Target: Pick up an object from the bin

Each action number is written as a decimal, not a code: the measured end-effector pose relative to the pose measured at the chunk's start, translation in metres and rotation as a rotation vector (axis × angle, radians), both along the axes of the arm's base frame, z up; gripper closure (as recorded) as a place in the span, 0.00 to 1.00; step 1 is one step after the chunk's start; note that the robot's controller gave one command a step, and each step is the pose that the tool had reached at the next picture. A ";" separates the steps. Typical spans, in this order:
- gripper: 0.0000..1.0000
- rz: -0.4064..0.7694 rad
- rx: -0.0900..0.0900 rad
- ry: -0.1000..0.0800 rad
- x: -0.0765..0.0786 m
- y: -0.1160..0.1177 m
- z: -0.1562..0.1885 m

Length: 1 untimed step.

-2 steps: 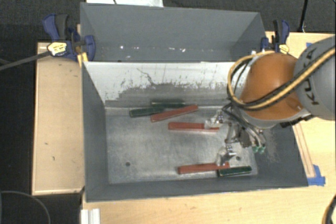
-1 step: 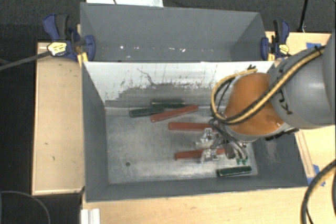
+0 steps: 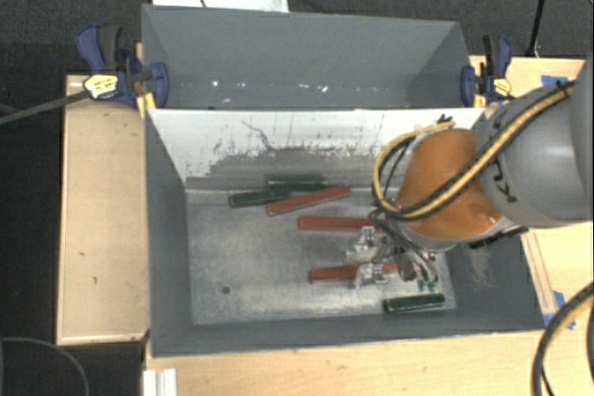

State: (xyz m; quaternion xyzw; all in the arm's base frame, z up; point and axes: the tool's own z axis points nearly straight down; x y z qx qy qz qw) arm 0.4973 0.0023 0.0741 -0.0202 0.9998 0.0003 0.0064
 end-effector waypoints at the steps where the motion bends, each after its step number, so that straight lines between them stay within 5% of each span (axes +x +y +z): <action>1: 1.00 -0.017 -0.001 0.010 -0.004 -0.010 0.141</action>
Offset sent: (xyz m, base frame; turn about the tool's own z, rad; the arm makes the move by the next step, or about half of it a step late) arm 0.0000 0.0000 0.0000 0.0000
